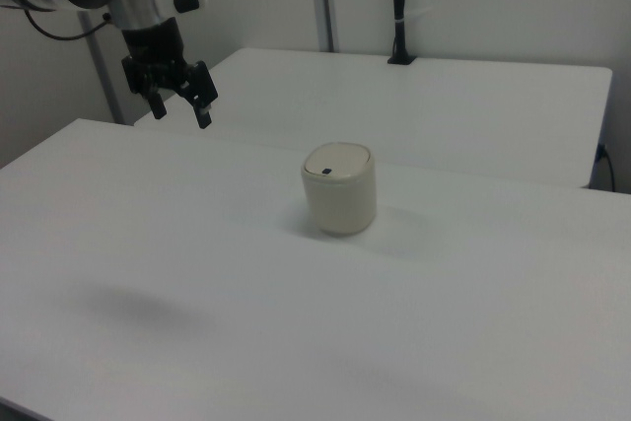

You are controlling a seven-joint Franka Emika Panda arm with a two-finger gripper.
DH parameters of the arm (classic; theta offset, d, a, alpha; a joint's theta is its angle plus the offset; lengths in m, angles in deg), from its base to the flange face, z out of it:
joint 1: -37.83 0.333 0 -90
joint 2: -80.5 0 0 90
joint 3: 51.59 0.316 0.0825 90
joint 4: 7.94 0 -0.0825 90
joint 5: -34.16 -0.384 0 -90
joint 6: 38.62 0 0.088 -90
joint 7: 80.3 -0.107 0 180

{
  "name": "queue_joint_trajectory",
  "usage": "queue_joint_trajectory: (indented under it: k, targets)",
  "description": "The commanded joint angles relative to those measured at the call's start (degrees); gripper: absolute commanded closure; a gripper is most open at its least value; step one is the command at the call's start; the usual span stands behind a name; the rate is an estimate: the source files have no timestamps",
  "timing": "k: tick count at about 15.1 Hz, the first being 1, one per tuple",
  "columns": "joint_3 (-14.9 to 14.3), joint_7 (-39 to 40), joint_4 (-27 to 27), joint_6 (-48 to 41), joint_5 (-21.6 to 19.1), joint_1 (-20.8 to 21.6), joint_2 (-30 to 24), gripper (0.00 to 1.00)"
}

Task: Open the trash bin
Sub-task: 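Move the gripper from its raised pose toward the cream trash bin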

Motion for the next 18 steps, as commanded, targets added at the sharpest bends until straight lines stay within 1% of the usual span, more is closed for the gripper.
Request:
queue_joint_trajectory:
  k: [1, 16, 18]
  targets:
    - [-1.27, 1.15, 0.32, -0.92, 0.6, 1.38, -0.03, 0.0]
    - [-1.09, 1.24, 0.23, -2.07, 0.51, 1.47, -0.03, 0.0]
    - [-1.01, 3.76, 0.14, -1.9, 0.6, 1.38, -0.03, 0.0]
